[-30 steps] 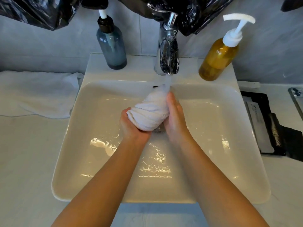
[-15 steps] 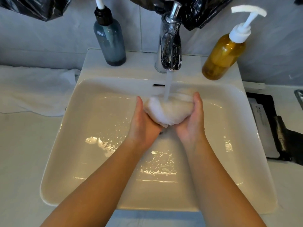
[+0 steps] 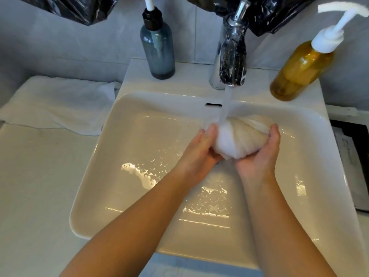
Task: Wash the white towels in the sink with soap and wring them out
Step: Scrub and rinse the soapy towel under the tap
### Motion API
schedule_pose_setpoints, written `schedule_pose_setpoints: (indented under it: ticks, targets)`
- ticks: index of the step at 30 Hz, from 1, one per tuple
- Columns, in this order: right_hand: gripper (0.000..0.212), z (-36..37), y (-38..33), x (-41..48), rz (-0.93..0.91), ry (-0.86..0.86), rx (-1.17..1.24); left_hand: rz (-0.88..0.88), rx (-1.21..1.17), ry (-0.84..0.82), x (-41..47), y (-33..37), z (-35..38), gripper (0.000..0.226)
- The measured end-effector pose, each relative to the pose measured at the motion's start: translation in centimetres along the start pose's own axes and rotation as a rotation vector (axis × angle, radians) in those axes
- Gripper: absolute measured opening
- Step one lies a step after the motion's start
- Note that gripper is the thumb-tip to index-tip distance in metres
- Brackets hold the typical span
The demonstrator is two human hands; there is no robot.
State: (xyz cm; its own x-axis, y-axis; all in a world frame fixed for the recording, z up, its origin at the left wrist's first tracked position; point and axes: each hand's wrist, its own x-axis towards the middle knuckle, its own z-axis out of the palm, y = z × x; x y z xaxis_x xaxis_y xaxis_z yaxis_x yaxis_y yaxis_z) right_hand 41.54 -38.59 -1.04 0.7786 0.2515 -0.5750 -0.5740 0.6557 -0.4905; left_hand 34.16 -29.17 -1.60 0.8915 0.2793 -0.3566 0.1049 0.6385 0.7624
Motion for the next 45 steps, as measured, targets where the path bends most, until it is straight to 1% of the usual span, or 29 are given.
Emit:
schedule_pose_setpoints:
  ticks: [1,2,4,5,6,7,9,10,13,15,18,19,21,22,23,24,25,28,29,30,32,34,37,39,41,43,45]
  targets:
    - [0.051,-0.1,-0.2,0.0,-0.006,-0.001,0.004,-0.001,0.006,-0.019,-0.1,-0.1,0.0,0.101]
    - [0.049,-0.1,-0.3,0.0,-0.009,-0.018,0.011,0.003,0.005,-0.024,-0.1,0.0,0.2,0.095]
    - [0.049,0.0,-0.4,-0.1,0.002,-0.061,0.008,-0.008,-0.051,-0.004,0.1,0.0,0.2,0.072]
    - [0.05,0.1,-0.2,-0.2,0.001,-0.081,-0.025,-0.04,-0.11,0.022,0.1,0.1,0.2,0.069]
    - [0.054,0.4,0.1,-0.5,0.004,-0.119,-0.073,-0.069,-0.189,0.041,0.2,0.1,-0.1,0.072]
    - [0.064,0.7,0.5,-0.8,0.006,-0.163,-0.132,-0.09,-0.267,0.065,0.1,0.1,-0.4,0.075]
    - [0.093,1.2,1.3,-1.3,-0.001,-0.261,-0.209,-0.099,-0.354,0.158,-0.1,0.5,-0.9,0.071]
    - [0.1,1.3,1.6,-1.4,-0.015,-0.308,-0.245,-0.089,-0.389,0.195,-0.3,0.8,-1.2,0.067]
    - [0.095,1.5,1.9,-1.6,-0.087,-0.419,-0.366,0.001,-0.469,0.267,-0.5,2.2,-1.8,0.046]
    - [0.094,1.5,1.8,-1.8,-0.104,-0.49,-0.406,0.018,-0.506,0.33,-0.6,2.5,-2.0,0.04]
    - [0.099,1.3,1.5,-2.0,-0.104,-0.526,-0.435,-0.012,-0.487,0.272,-1.2,3.0,-1.3,0.044]
    - [0.099,1.3,1.3,-2.0,-0.108,-0.532,-0.436,-0.02,-0.507,0.251,-1.2,2.9,-1.3,0.043]
    - [0.091,1.2,0.9,-2.0,-0.138,-0.533,-0.434,-0.05,-0.504,0.245,-1.2,3.1,-1.2,0.042]
    - [0.086,1.2,0.6,-1.9,-0.154,-0.524,-0.425,-0.079,-0.469,0.199,-1.1,3.0,-1.3,0.047]
    - [0.082,1.3,0.3,-1.8,-0.165,-0.516,-0.41,-0.103,-0.436,0.138,-1.0,2.8,-1.3,0.057]
    - [0.081,1.2,0.0,-1.7,-0.171,-0.51,-0.392,-0.122,-0.405,0.117,-0.8,2.5,-1.2,0.065]
    - [0.081,1.2,-0.2,-1.6,-0.174,-0.497,-0.373,-0.137,-0.387,0.107,-0.8,2.3,-1.1,0.069]
    - [0.091,1.2,-0.7,-1.3,-0.189,-0.427,-0.315,-0.178,-0.397,0.003,-0.8,1.3,-1.1,0.072]
    - [0.093,1.1,-0.7,-1.3,-0.195,-0.413,-0.309,-0.184,-0.388,-0.001,-0.8,1.2,-0.9,0.072]
    - [0.091,1.1,-0.7,-1.2,-0.197,-0.409,-0.312,-0.186,-0.377,0.013,-1.0,1.2,-0.7,0.071]
    - [0.08,1.0,-0.5,-1.2,-0.187,-0.438,-0.348,-0.165,-0.393,0.052,-0.9,1.2,-0.9,0.065]
    - [0.074,1.2,0.0,-1.3,-0.172,-0.479,-0.395,-0.101,-0.404,0.084,-1.0,1.4,-1.2,0.059]
    - [0.073,1.4,0.5,-1.4,-0.166,-0.522,-0.447,-0.003,-0.451,0.111,-1.1,2.0,-1.9,0.036]
    - [0.074,1.3,0.4,-1.5,-0.157,-0.542,-0.444,0.012,-0.504,0.083,-1.1,2.4,-2.0,0.029]
    - [0.08,1.2,0.2,-1.4,-0.151,-0.532,-0.418,0.002,-0.516,0.051,-1.1,2.6,-2.0,0.024]
    - [0.086,1.0,0.1,-1.2,-0.154,-0.507,-0.38,-0.043,-0.531,-0.023,-1.1,2.6,-1.9,0.034]
    - [0.078,0.8,0.0,-1.0,-0.167,-0.496,-0.352,-0.071,-0.484,-0.037,-1.1,2.6,-1.7,0.043]
